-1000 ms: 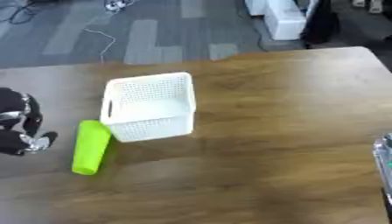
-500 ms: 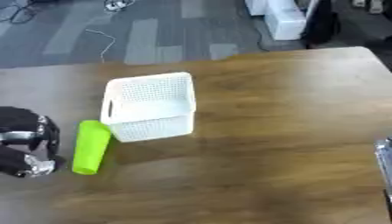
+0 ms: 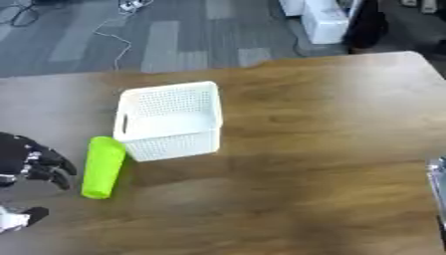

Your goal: Pick up objects on the table and place them in the box.

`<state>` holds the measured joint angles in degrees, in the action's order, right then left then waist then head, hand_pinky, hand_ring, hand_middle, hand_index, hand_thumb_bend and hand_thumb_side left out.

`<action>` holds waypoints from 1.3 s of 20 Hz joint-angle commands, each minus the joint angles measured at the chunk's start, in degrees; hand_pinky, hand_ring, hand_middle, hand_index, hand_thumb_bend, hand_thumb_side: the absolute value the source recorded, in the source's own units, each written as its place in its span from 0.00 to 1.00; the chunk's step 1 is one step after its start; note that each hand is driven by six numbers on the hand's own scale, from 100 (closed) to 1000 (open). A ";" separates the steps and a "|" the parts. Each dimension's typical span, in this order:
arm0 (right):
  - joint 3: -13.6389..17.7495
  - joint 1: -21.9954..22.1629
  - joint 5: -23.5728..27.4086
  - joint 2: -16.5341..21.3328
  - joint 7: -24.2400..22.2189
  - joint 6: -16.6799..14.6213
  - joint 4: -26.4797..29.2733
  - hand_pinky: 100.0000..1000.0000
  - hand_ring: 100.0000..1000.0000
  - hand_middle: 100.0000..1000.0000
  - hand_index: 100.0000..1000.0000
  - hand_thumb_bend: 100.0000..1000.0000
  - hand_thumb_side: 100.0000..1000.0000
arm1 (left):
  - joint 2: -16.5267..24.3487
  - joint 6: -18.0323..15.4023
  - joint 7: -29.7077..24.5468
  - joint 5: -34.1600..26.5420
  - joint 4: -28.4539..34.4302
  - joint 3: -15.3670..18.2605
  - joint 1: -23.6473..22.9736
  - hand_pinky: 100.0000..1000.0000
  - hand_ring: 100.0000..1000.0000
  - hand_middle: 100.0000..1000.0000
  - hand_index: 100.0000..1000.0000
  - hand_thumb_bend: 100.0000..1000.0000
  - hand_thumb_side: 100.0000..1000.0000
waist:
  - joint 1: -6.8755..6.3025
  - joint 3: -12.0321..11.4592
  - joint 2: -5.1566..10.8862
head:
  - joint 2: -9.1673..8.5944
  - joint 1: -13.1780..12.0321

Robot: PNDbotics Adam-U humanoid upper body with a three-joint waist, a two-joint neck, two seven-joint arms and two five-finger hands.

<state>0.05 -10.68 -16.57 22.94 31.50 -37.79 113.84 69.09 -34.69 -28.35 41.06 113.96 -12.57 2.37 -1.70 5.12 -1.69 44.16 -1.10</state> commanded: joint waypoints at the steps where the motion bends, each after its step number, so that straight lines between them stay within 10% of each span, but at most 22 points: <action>1: 0.16 -0.94 -0.01 1.53 2.77 -2.43 0.76 0.30 0.41 0.44 0.52 0.24 1.00 | 4.51 -11.23 5.04 9.39 0.63 -0.03 -0.43 0.82 0.92 0.89 0.90 0.98 1.00 | -0.10 0.05 0.24 | -0.05 -0.80; 12: 0.19 -1.04 -0.22 1.55 2.96 -2.34 0.76 0.29 0.41 0.44 0.52 0.23 1.00 | 5.79 -15.76 40.61 38.47 -2.17 -0.53 -2.77 0.87 0.95 0.89 0.89 1.00 0.97 | 0.01 0.54 -0.27 | -0.05 -1.41; 22: -0.65 -2.04 0.33 0.72 2.32 -2.51 0.76 0.29 0.41 0.44 0.52 0.23 1.00 | 3.30 -7.38 76.15 63.79 -16.47 -1.71 6.08 0.87 0.98 0.91 0.90 1.00 0.86 | 0.45 2.45 -1.45 | -0.05 -2.11; 26: -0.98 -2.67 0.83 0.13 1.84 -2.55 0.76 0.29 0.41 0.44 0.52 0.23 1.00 | 1.57 -3.87 80.07 68.32 -21.20 -2.35 9.26 0.86 0.98 0.91 0.90 1.00 0.82 | 0.56 3.18 -2.09 | -0.05 -2.32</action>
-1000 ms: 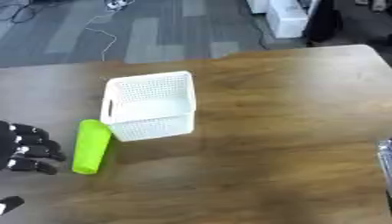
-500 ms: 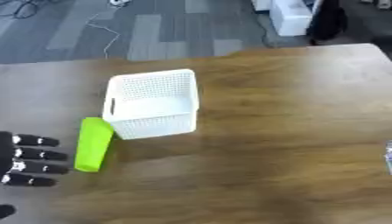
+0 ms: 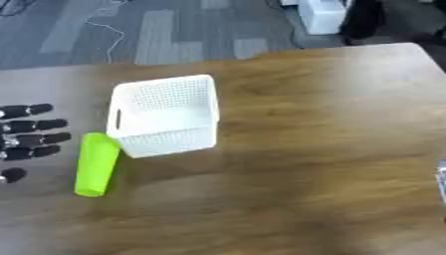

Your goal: Pick up objects on the table and place them in the box.

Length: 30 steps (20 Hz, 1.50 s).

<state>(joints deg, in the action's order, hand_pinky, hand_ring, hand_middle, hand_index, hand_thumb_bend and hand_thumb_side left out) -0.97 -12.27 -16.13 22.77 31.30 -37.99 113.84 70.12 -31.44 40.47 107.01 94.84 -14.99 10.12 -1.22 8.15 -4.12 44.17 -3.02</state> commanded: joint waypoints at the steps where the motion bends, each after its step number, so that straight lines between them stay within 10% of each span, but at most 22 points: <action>1: -0.02 -1.20 0.51 0.21 1.93 -2.37 0.75 0.29 0.41 0.44 0.52 0.23 1.00 | 0.31 -6.59 11.38 2.56 -2.65 -0.06 2.08 0.86 0.98 0.91 0.90 1.00 0.81 | 0.10 0.29 0.21 | -0.06 -0.36; 16: -0.17 -3.09 0.61 -0.91 -3.03 -1.55 0.75 0.28 0.41 0.44 0.52 0.21 1.00 | -1.72 -6.16 11.50 2.90 -1.87 -3.15 7.43 0.84 0.98 0.92 0.93 1.00 0.77 | 0.28 2.18 -0.79 | -0.06 -1.71; 30: -0.23 -4.28 2.14 -1.37 -5.34 -1.63 0.75 0.28 0.41 0.44 0.53 0.21 1.00 | -0.26 -14.53 11.50 3.89 2.71 -5.76 8.75 0.86 0.99 0.96 0.99 1.00 0.95 | 0.19 3.05 -1.48 | -0.06 -2.20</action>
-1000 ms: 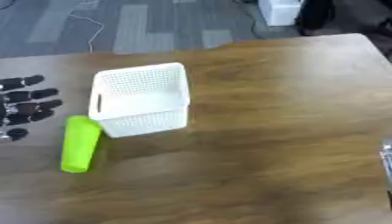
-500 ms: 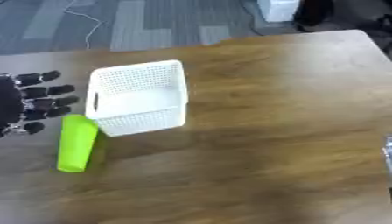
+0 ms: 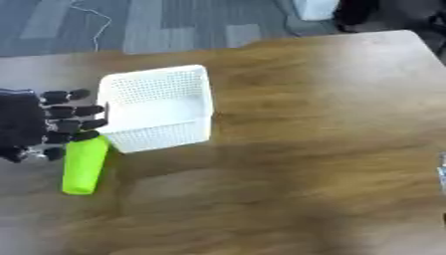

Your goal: Pick up objects on the table and place them in the box.

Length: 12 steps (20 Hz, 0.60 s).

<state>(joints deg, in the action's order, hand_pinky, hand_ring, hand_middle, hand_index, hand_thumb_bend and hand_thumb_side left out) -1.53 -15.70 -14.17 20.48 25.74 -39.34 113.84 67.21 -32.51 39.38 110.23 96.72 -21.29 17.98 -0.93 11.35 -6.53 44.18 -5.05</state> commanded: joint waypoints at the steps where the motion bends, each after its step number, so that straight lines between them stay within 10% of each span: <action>1: 0.35 -0.78 0.18 1.01 0.22 -0.25 0.75 0.28 0.41 0.44 0.53 0.21 1.00 | 2.89 -13.61 12.59 0.70 0.88 0.62 0.87 0.86 0.99 0.96 0.99 1.00 0.96 | -0.15 -0.25 1.04 | -0.06 -0.11; 12: 0.40 0.25 -0.42 2.18 0.25 0.04 0.75 0.28 0.41 0.44 0.53 0.21 1.00 | 6.54 -15.11 12.59 -1.85 5.21 0.17 -2.71 0.82 0.95 0.95 0.99 1.00 1.00 | -0.69 -1.54 1.80 | -0.06 1.14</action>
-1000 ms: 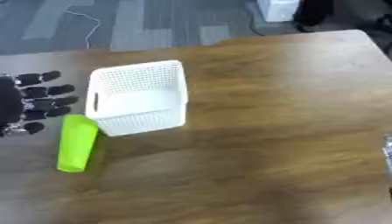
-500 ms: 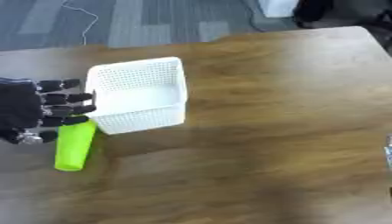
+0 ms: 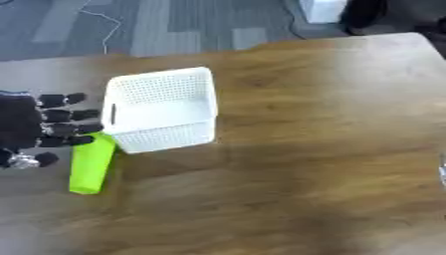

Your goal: Pick up objects on the table and place them in the box.

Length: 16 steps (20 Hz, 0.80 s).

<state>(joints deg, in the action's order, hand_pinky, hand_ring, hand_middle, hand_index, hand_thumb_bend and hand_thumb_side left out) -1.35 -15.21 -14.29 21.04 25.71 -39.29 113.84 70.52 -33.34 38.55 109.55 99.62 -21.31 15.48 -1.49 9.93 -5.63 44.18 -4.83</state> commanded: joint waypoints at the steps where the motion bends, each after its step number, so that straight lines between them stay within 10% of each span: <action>1: 0.21 -0.21 -0.34 1.68 0.29 -0.01 0.75 0.28 0.41 0.44 0.53 0.21 1.00 | 3.53 -14.75 13.42 -1.52 3.19 -0.03 -0.70 0.82 0.95 0.95 0.99 1.00 1.00 | -0.16 -0.16 0.94 | -0.06 0.95; 16: 0.13 -0.45 -0.27 1.78 0.28 0.03 0.75 0.28 0.41 0.44 0.53 0.21 1.00 | 3.37 -18.62 13.42 -2.29 4.34 -3.96 -5.89 0.63 0.77 0.89 0.97 1.00 0.85 | -0.19 0.10 1.02 | -0.06 0.79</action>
<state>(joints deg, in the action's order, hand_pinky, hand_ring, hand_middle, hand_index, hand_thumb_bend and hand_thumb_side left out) -1.36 -15.15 -14.61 21.40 25.71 -39.27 113.84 72.19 -35.93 35.96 107.83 103.93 -25.29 9.39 -1.67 9.97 -5.17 44.18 -4.47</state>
